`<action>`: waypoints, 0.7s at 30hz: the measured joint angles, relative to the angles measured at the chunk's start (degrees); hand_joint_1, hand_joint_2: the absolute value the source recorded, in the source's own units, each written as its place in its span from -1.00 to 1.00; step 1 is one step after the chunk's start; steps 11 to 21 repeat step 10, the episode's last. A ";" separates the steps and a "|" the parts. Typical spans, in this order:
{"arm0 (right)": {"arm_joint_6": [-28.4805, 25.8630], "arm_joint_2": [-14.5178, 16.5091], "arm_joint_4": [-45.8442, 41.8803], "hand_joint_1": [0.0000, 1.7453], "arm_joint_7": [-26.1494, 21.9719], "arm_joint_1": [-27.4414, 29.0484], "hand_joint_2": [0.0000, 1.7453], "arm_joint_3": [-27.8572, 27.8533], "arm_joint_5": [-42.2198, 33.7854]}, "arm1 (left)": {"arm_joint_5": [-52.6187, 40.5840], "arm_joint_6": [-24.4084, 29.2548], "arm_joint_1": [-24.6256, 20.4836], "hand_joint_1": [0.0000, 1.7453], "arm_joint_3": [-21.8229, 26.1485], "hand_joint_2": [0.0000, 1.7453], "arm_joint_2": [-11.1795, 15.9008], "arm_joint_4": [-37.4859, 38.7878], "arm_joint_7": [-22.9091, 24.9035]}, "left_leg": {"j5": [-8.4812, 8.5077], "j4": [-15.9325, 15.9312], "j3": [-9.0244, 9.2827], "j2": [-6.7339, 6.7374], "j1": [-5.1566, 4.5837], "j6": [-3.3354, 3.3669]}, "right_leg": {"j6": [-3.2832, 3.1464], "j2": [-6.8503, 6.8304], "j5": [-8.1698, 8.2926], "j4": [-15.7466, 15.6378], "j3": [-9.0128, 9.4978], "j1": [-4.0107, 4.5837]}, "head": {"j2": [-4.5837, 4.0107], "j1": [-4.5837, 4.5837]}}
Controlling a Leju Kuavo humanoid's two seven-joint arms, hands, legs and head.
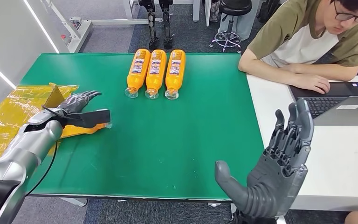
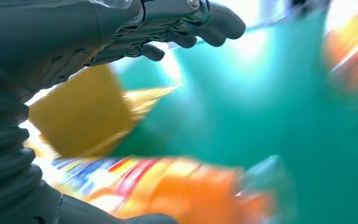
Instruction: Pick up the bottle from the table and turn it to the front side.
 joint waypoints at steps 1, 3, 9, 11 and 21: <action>0.45 -0.02 -0.21 -1.00 0.16 0.20 1.00 -0.13 0.08 | 3.58 -1.09 0.22 -1.00 0.98 1.00 0.09 -1.47 -2.49 | 0.00 0.00 -0.01 0.00 0.00 0.00 | 0.00 0.00 0.00 0.00 0.00 0.00 | 0.00 0.01; 1.35 -0.03 -0.56 -1.00 0.24 0.55 1.00 -0.39 0.16 | 11.46 -4.37 0.87 -1.00 3.05 1.00 0.37 -5.37 -6.87 | -0.01 0.00 -0.01 0.02 0.00 -0.01 | 0.00 0.01 0.00 0.00 0.00 0.00 | 0.00 0.01; 3.24 -0.04 -0.78 -1.00 -0.60 1.03 1.00 -0.85 -0.64 | 38.24 -17.99 5.99 -1.00 8.91 1.00 0.70 -22.81 -15.93 | -0.04 0.00 -0.01 0.08 -0.02 0.00 | 0.00 0.07 0.00 -0.02 -0.03 -0.01 | 0.00 0.01; 3.40 -0.04 -0.77 -1.00 -0.67 1.03 1.00 -0.86 -0.74 | 40.55 -19.15 6.61 -1.00 9.33 1.00 0.63 -24.45 -16.45 | -0.04 0.00 -0.02 0.08 -0.02 0.00 | 0.00 0.07 0.00 -0.02 -0.03 -0.01 | 0.00 0.01; 3.40 -0.04 -0.77 -1.00 -0.67 1.03 1.00 -0.86 -0.74 | 40.55 -19.15 6.61 -1.00 9.33 1.00 0.63 -24.45 -16.45 | -0.04 0.00 -0.02 0.08 -0.02 0.00 | 0.00 0.07 0.00 -0.02 -0.03 -0.01 | 0.00 0.01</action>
